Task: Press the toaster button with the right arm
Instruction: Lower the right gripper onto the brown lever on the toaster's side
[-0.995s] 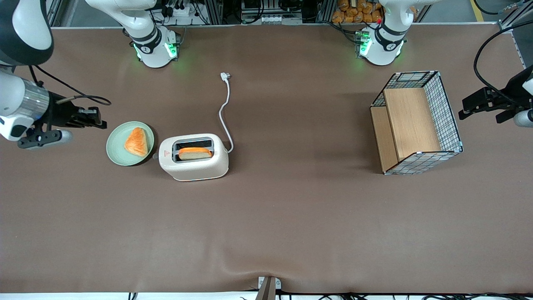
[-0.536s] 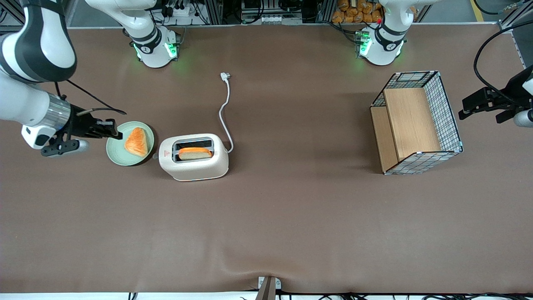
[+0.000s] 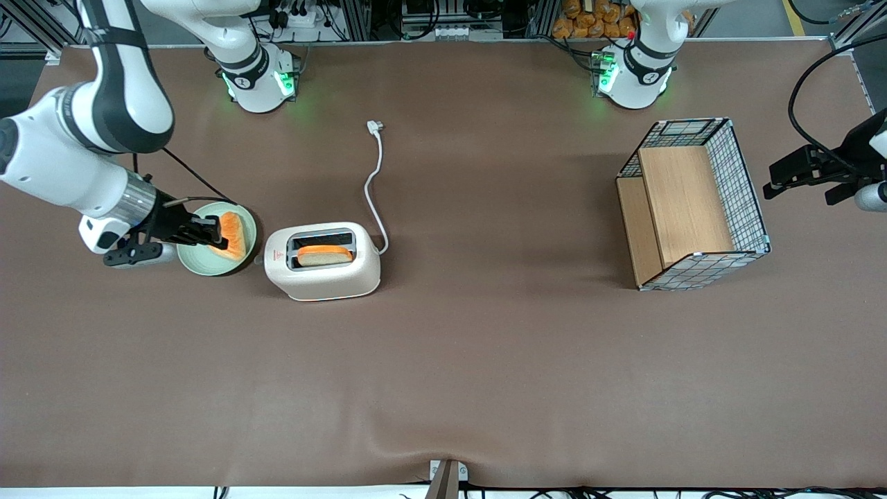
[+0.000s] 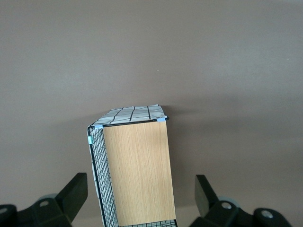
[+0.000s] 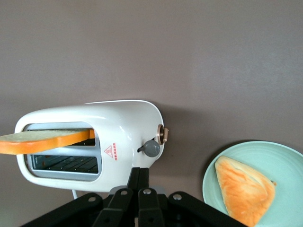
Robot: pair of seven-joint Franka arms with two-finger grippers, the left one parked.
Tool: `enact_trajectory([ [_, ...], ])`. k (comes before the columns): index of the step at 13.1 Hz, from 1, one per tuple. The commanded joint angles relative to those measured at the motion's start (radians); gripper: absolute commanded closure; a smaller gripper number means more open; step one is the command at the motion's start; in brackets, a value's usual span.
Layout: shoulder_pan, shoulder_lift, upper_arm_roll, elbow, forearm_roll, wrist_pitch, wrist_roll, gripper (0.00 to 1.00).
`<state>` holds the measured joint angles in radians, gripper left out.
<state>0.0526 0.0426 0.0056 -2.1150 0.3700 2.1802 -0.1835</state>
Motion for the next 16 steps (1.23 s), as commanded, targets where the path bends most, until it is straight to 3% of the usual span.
enact_trajectory([
  [1,0.019,-0.003,0.001,-0.062,0.055,0.102,-0.017,1.00],
  [6,0.038,0.049,0.024,-0.108,0.076,0.260,-0.017,1.00],
  [16,0.050,0.111,0.024,-0.123,0.180,0.308,-0.043,1.00],
])
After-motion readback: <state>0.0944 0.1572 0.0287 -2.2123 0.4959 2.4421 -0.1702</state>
